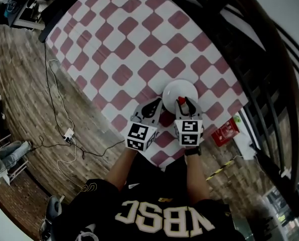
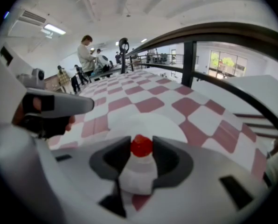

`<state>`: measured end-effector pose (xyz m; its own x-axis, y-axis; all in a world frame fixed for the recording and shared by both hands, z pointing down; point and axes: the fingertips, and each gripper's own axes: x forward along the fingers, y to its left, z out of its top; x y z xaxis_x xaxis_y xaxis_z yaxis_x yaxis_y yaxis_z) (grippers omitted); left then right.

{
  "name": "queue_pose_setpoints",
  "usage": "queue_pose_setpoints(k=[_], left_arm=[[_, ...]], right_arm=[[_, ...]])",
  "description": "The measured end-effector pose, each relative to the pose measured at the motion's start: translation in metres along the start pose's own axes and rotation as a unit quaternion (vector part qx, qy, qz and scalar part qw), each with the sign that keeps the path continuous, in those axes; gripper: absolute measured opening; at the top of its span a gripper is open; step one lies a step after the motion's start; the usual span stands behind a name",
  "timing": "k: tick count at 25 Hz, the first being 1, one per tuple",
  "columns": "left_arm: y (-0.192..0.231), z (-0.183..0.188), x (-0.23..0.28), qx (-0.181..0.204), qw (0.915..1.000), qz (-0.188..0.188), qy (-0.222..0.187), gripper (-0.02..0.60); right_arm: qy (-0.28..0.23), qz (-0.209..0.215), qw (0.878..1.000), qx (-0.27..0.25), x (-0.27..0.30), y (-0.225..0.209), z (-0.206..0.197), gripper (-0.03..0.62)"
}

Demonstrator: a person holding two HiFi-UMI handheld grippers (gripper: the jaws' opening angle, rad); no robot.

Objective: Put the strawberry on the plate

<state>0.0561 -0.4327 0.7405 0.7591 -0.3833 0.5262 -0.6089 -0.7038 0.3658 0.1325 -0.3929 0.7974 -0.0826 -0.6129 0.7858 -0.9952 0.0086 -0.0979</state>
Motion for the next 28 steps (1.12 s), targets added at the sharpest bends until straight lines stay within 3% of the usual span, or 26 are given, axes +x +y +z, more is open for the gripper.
queue_pose_setpoints(k=[4, 7, 10, 16, 19, 25, 28], left_arm=[[0.003, -0.004, -0.001, -0.004, 1.0000, 0.001, 0.004, 0.009], [0.001, 0.002, -0.007, -0.004, 1.0000, 0.002, 0.000, 0.009], [-0.004, 0.016, -0.021, -0.005, 0.9998, 0.014, -0.014, 0.009], [-0.043, 0.057, -0.057, 0.012, 0.9967, 0.037, -0.071, 0.009], [-0.075, 0.075, -0.084, 0.025, 0.9930, 0.047, -0.105, 0.009], [-0.148, 0.089, -0.131, 0.041, 0.9852, 0.057, -0.156, 0.009], [-0.180, 0.091, -0.151, 0.032, 0.9819, 0.062, -0.176, 0.009]], right_arm=[[0.026, 0.013, 1.000, -0.013, 0.011, 0.004, -0.006, 0.152], [0.022, 0.037, 0.999, 0.020, 0.006, 0.007, -0.002, 0.204], [0.005, 0.042, 0.999, 0.015, -0.014, 0.008, 0.010, 0.207], [-0.067, 0.033, 0.997, 0.010, -0.085, 0.001, 0.040, 0.202], [-0.112, 0.044, 0.993, 0.010, -0.132, 0.004, 0.046, 0.161], [-0.209, 0.081, 0.975, 0.013, -0.224, 0.009, 0.061, 0.095], [-0.249, 0.085, 0.965, 0.002, -0.268, 0.009, 0.067, 0.063]])
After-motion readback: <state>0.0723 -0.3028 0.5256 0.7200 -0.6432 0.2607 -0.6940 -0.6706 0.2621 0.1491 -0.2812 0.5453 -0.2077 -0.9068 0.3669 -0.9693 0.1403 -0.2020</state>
